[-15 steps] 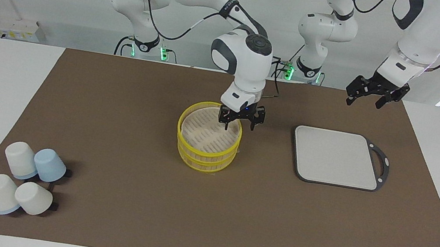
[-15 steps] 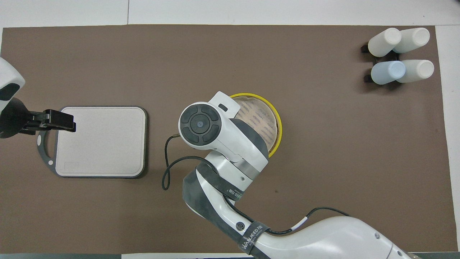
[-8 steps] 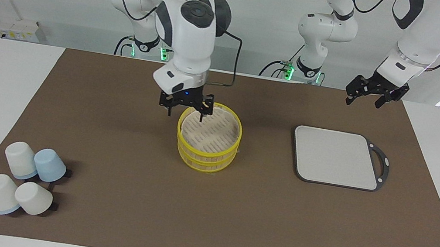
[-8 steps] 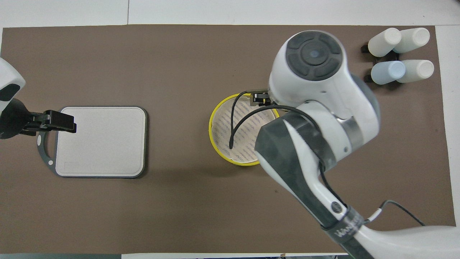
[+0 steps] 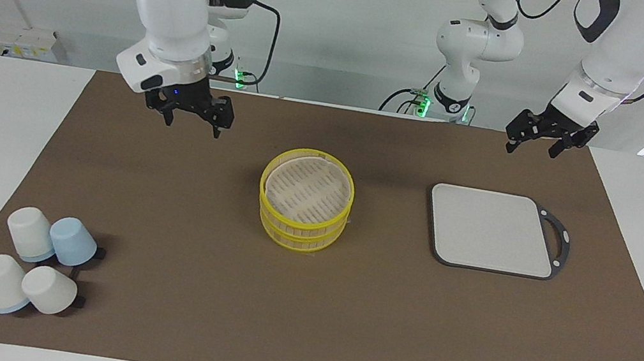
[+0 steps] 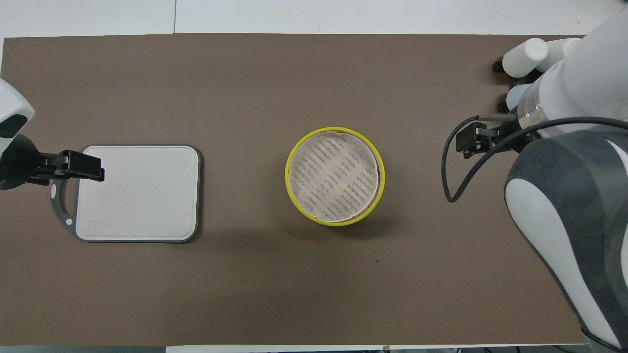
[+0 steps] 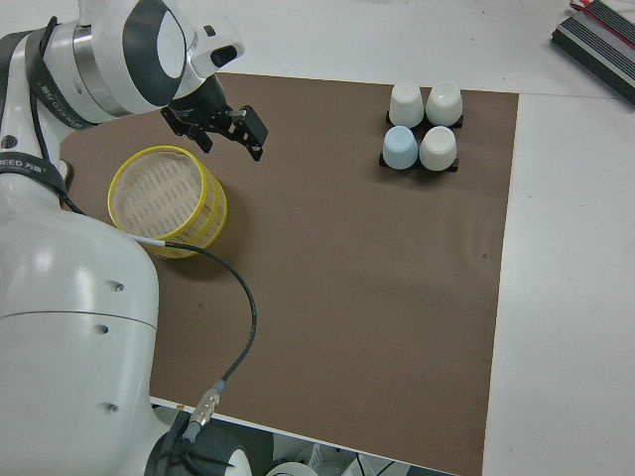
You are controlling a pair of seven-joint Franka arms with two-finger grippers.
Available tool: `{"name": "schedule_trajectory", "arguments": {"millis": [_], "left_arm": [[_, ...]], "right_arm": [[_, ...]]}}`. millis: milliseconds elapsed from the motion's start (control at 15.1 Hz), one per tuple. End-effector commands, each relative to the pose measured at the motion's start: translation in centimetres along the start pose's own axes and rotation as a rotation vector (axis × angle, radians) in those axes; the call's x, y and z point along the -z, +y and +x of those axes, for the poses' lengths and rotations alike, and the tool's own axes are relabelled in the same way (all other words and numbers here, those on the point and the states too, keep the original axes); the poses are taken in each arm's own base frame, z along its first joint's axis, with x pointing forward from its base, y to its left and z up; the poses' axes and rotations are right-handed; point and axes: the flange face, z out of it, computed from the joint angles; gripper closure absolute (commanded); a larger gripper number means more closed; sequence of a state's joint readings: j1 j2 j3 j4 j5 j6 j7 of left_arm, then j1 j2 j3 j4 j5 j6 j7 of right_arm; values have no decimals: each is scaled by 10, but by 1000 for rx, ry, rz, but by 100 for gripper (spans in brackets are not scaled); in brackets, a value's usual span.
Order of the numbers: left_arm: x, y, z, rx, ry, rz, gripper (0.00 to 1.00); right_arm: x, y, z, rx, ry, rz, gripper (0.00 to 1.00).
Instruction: Place bun in steamer
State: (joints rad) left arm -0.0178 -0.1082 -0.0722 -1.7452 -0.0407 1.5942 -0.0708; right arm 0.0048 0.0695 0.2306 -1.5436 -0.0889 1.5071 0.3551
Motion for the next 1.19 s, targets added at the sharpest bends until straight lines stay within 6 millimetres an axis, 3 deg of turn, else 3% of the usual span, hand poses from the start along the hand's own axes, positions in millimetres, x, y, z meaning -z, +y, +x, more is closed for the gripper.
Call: {"name": "schedule_trajectory", "arguments": {"millis": [0,331,728,1126], "left_arm": [[8,0,-5,-10,-1,-17,0],[8,1,-3,-7,10,-18,0],[9,0,-1,-2,28,-19,0],[7,-2,-3,-5,25,-19,0]], "right_arm": [[-9,29,6,13,-5,42,0],[3,38,-6,28,-11,63,0],[6,56,7,-10,33,78,0],[13,56,1,-4,39,84,0]]}}
